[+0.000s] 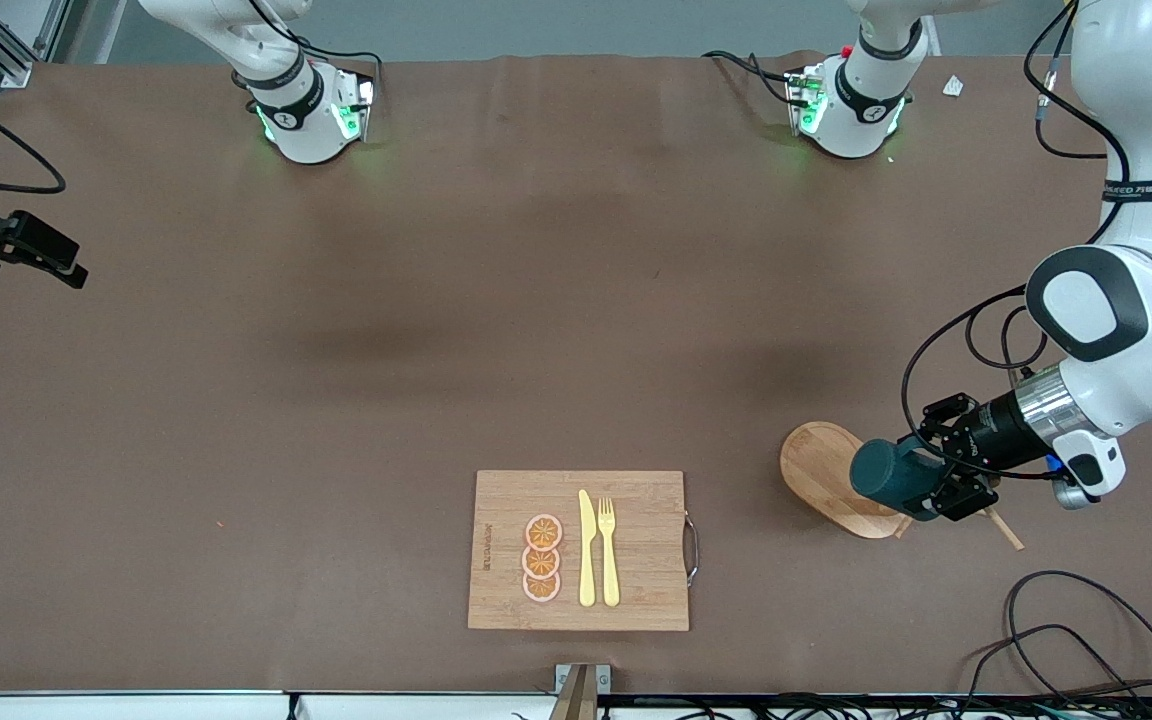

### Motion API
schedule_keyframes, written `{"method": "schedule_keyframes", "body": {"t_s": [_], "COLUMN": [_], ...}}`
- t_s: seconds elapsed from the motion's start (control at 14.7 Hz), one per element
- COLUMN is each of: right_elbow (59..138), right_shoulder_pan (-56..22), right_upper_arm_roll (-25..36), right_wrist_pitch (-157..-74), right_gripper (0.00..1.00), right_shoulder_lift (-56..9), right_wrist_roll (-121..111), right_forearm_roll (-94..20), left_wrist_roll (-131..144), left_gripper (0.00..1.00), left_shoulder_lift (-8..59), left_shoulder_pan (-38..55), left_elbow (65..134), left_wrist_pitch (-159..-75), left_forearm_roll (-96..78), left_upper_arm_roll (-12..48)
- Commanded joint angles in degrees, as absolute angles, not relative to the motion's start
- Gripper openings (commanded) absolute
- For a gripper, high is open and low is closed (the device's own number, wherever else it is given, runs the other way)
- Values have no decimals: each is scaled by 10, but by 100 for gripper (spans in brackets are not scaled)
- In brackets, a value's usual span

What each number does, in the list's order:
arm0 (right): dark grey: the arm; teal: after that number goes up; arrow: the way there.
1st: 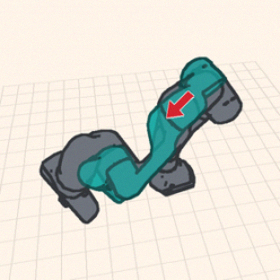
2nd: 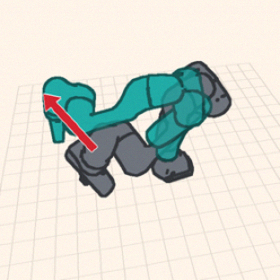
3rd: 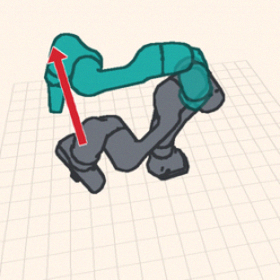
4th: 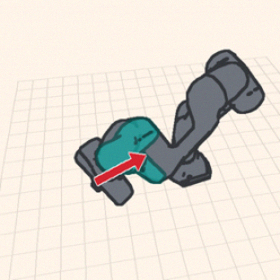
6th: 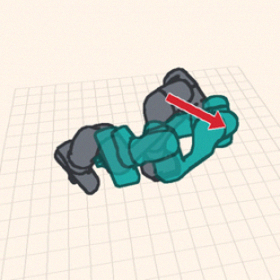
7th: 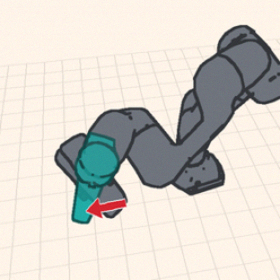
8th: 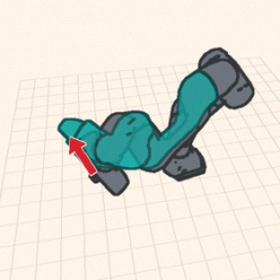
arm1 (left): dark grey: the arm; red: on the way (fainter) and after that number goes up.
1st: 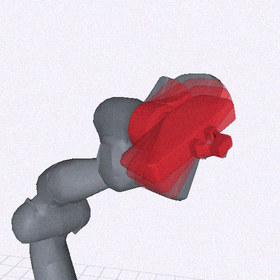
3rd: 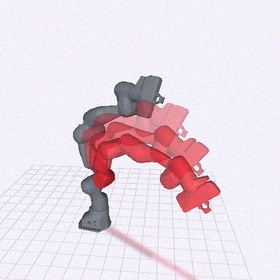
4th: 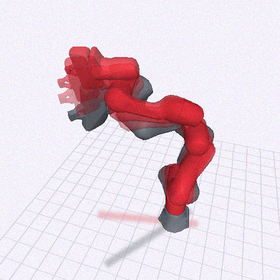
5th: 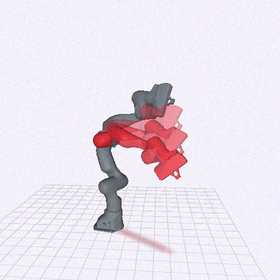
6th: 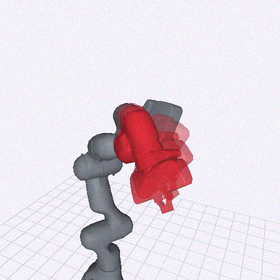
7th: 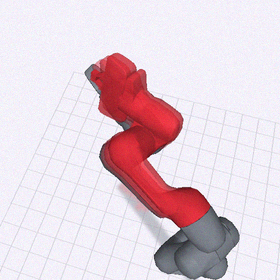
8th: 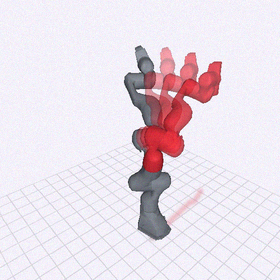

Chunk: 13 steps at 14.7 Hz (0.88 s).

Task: Transfer cup from left to right arm and place
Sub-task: 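Close the left gripper on the teal mug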

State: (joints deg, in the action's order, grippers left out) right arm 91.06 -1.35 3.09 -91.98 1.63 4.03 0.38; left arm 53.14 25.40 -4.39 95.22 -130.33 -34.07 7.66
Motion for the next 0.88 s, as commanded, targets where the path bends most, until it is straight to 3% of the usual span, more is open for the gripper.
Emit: {"method": "schedule_keyframes", "body": {"t_s": [0.0,0.14,0.34,0.82], "right_elbow": [918,918,918,918], "right_shoulder_pan": [-13,-13,-13,-12], "right_upper_arm_roll": [32,32,32,32], "right_wrist_pitch": [-924,-923,-923,-923], "right_gripper": [100,100,100,100], "right_shoulder_lift": [23,23,23,23], "right_wrist_roll": [39,39,39,39], "right_forearm_roll": [6,6,5,5], "left_wrist_roll": [535,541,549,600], "left_gripper": [82,63,44,42], "left_shoulder_lift": [263,262,256,195], "left_shoulder_pan": [-41,-41,-41,-15], "left_elbow": [937,937,937,936], "left_wrist_pitch": [-1305,-1304,-1300,-1233], "left_forearm_roll": [-352,-352,-352,-322], "left_upper_arm_roll": [76,77,77,83]}}
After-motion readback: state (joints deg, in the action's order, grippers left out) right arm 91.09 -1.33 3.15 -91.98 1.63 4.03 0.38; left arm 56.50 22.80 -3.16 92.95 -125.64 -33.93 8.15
